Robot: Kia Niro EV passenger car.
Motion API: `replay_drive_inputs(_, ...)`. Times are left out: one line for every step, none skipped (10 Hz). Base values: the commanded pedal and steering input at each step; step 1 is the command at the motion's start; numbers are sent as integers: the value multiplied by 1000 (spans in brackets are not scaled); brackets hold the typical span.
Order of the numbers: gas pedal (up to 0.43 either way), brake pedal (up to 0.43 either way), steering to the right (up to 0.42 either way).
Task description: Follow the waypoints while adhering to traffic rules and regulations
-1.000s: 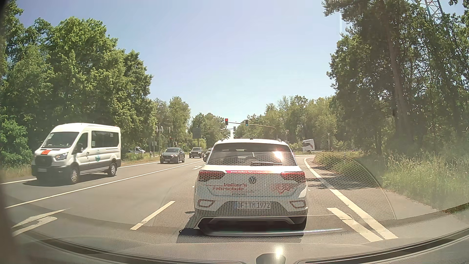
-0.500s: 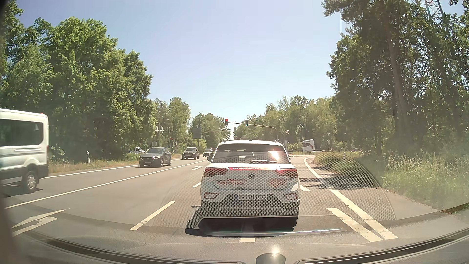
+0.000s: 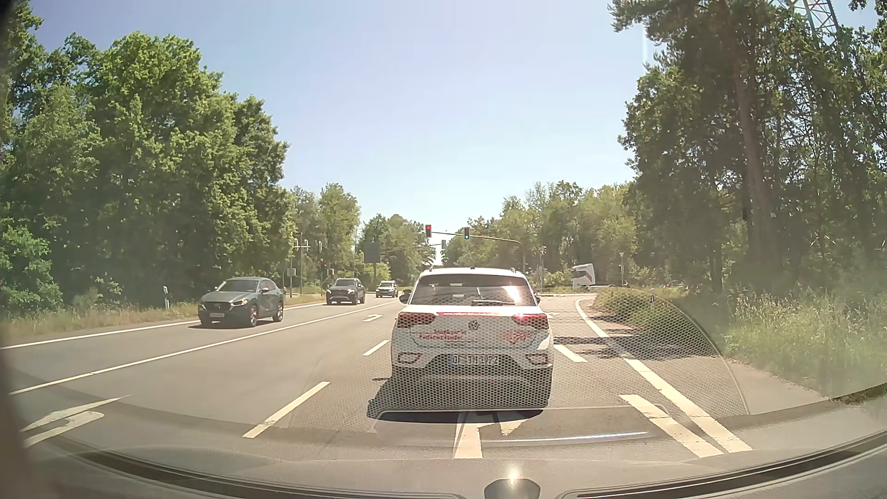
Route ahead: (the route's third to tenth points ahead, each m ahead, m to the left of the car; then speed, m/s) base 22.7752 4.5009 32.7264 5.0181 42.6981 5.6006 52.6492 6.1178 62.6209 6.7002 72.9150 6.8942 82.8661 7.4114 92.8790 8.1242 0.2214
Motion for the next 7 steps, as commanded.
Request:
replay_drive_inputs(0, 30, -4)
replay_drive_inputs(28, 30, -4)
replay_drive_inputs(79, 30, -3)
replay_drive_inputs(110, 30, -4)
replay_drive_inputs(150, 30, -4)
replay_drive_inputs(177, 30, -4)
replay_drive_inputs(197, 30, -4)
